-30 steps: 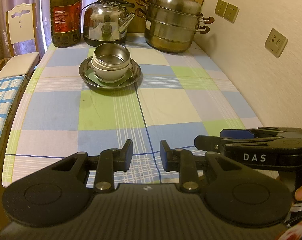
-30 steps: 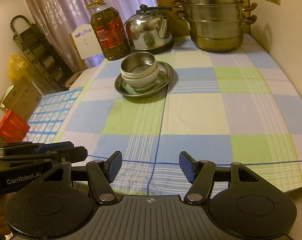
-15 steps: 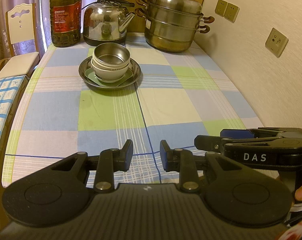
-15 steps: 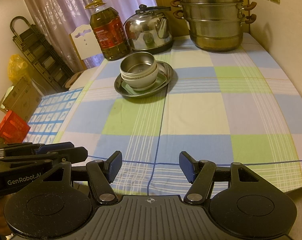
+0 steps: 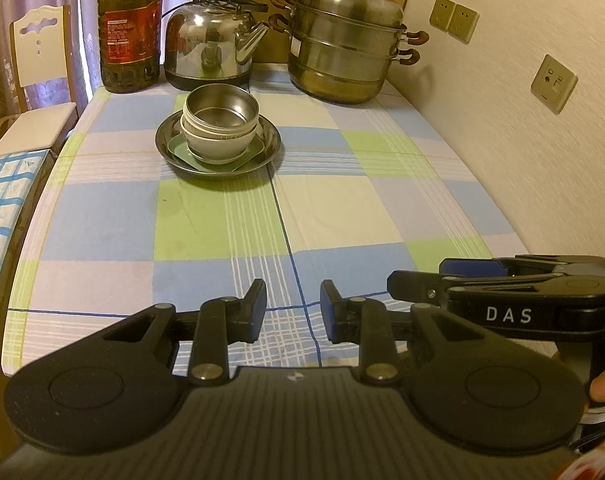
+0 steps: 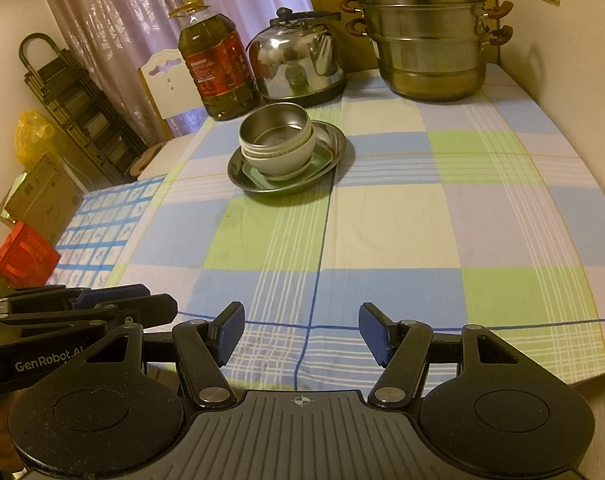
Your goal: Organize plates and bowls
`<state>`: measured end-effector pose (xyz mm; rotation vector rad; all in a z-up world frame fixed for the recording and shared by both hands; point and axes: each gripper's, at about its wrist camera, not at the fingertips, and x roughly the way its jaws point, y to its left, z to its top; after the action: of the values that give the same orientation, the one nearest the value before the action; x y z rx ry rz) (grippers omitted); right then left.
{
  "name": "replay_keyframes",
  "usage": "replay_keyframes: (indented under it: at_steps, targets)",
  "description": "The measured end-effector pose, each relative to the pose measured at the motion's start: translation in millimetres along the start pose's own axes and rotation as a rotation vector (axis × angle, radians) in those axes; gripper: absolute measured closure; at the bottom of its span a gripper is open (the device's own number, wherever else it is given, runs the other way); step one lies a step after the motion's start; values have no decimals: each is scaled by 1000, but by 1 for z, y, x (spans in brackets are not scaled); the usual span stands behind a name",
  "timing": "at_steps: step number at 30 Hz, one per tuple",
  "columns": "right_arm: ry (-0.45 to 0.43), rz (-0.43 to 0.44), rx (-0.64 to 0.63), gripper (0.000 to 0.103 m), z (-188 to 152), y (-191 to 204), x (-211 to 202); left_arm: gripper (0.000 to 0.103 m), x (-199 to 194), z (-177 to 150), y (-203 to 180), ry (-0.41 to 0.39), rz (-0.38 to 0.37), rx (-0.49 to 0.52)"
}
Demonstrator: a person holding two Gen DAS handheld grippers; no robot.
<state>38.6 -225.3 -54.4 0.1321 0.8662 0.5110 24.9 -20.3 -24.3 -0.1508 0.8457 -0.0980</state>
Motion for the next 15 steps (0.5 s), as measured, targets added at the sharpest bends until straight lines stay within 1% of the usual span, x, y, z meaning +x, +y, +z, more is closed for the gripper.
replay_keyframes:
  at_steps: [15]
  targets:
    - [2, 1, 2, 40, 0, 0, 1, 77, -1, 1, 1, -1, -1, 0]
